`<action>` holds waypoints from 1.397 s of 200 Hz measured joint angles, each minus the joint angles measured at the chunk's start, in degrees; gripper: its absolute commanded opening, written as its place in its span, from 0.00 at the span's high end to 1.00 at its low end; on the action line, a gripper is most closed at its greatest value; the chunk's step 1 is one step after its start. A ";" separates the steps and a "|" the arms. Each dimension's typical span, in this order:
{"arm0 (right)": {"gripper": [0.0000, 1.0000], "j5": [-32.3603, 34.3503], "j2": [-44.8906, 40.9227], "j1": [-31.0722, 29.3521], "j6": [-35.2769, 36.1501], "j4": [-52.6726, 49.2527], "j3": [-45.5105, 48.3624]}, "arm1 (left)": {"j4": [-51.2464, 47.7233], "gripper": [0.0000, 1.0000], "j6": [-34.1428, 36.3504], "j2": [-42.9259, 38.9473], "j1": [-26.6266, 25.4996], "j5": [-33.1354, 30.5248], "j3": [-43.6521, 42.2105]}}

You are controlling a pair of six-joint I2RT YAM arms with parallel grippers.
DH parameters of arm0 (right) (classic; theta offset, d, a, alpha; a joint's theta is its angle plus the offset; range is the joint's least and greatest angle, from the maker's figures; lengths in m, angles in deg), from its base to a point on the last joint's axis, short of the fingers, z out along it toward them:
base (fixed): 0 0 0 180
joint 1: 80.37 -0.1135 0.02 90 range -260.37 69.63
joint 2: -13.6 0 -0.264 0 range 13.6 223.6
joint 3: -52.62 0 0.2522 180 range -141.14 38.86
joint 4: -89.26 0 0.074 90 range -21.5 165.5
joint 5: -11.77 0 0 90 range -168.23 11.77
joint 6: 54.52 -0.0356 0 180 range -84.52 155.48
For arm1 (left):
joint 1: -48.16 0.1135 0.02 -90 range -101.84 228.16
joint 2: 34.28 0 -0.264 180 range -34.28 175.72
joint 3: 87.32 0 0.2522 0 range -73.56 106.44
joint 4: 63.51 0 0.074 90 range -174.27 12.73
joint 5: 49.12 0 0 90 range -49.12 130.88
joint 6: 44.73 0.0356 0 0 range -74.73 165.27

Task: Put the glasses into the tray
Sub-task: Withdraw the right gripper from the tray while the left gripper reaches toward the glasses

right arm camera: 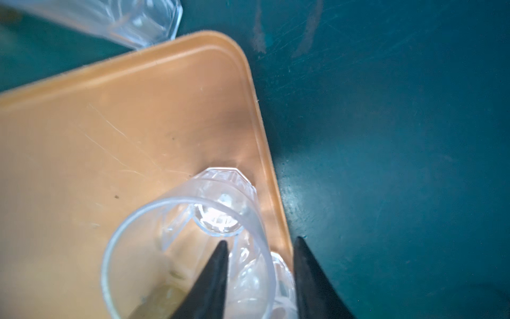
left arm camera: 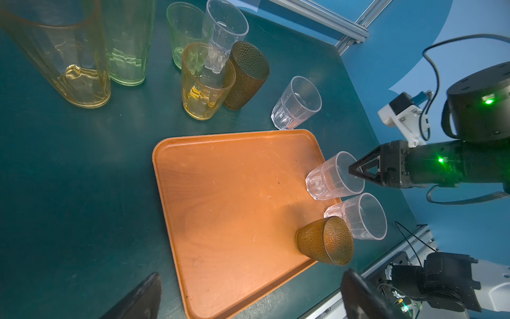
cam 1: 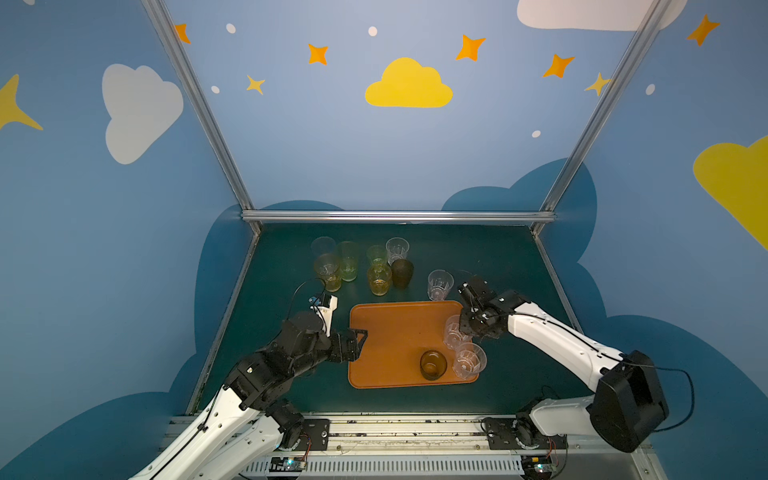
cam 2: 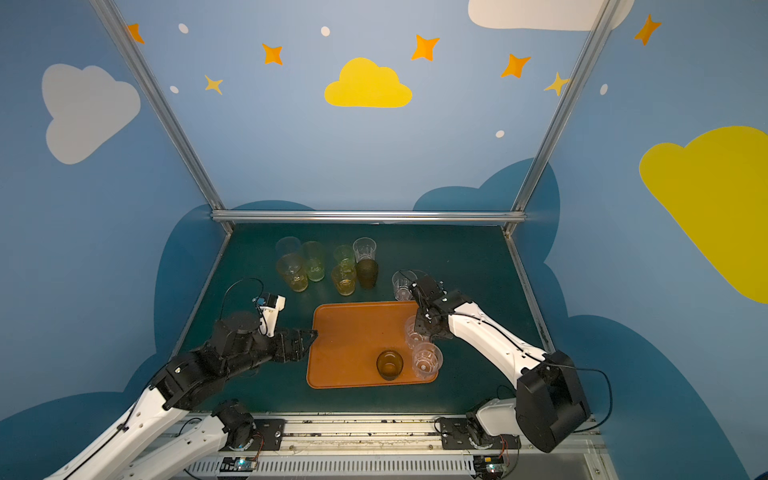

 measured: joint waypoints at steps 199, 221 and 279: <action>0.14 -10.73 -25.18 4.26 -1.20 10.05 12.61 | 8.55 0.00 -3.65 20.37 0.31 0.35 8.41; 0.14 -12.22 -28.92 7.19 -1.18 10.49 14.03 | 9.81 0.00 -4.31 23.87 -0.42 -0.44 10.05; 0.14 -17.42 -34.18 11.37 -0.09 11.10 15.72 | 11.45 0.00 -4.66 34.58 -3.39 -1.90 16.50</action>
